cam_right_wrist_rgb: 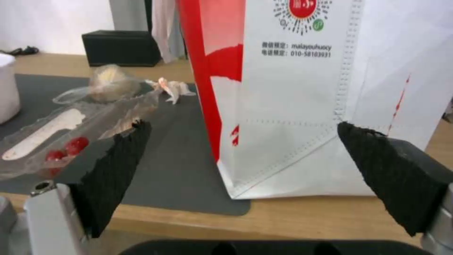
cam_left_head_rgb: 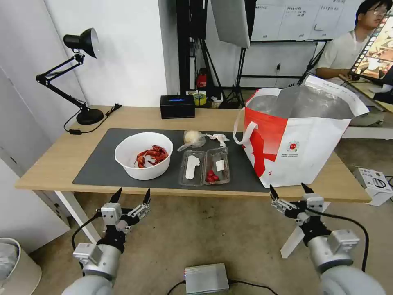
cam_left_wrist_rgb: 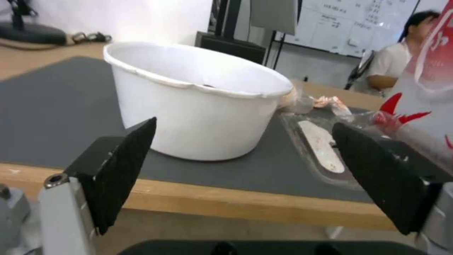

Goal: Pick up the trash from the table and place it into the takeout bag.

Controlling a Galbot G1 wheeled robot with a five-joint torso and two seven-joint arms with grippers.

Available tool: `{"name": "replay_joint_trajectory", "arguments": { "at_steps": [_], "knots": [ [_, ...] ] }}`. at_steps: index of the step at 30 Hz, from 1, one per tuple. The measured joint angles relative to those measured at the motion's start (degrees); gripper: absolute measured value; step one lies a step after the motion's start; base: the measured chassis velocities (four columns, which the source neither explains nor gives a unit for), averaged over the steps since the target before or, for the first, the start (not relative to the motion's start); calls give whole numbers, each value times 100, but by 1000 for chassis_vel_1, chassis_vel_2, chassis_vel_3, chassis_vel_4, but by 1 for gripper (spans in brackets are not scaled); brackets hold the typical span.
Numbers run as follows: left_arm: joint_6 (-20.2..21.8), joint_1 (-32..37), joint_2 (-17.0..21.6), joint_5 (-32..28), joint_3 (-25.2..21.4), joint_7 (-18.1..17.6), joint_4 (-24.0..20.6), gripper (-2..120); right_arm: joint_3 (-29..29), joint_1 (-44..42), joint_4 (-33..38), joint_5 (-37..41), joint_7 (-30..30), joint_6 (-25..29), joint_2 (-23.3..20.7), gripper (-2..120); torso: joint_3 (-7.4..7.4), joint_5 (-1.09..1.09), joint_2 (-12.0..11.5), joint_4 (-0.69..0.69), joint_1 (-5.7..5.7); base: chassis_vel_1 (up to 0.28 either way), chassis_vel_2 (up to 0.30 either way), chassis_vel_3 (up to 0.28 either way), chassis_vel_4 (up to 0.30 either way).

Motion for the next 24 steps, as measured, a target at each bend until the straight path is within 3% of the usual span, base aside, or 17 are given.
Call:
{"name": "replay_joint_trajectory", "arguments": {
  "at_steps": [6,23,24],
  "knots": [
    [36,-307,476,-952,-5,-32,223,100,45,-19,51,66,2,9,23,100,0,0,0,0,0,0,0,0,0],
    [163,-473,774,-1623,86,-76,161,100,70,-149,166,68,-15,106,109,100,0,-1,1,1,0,0,0,0,0],
    [413,-641,1126,-2448,296,-137,-123,100,77,-203,199,51,-21,137,129,100,0,1,0,0,0,0,0,0,0]
  ]
}}
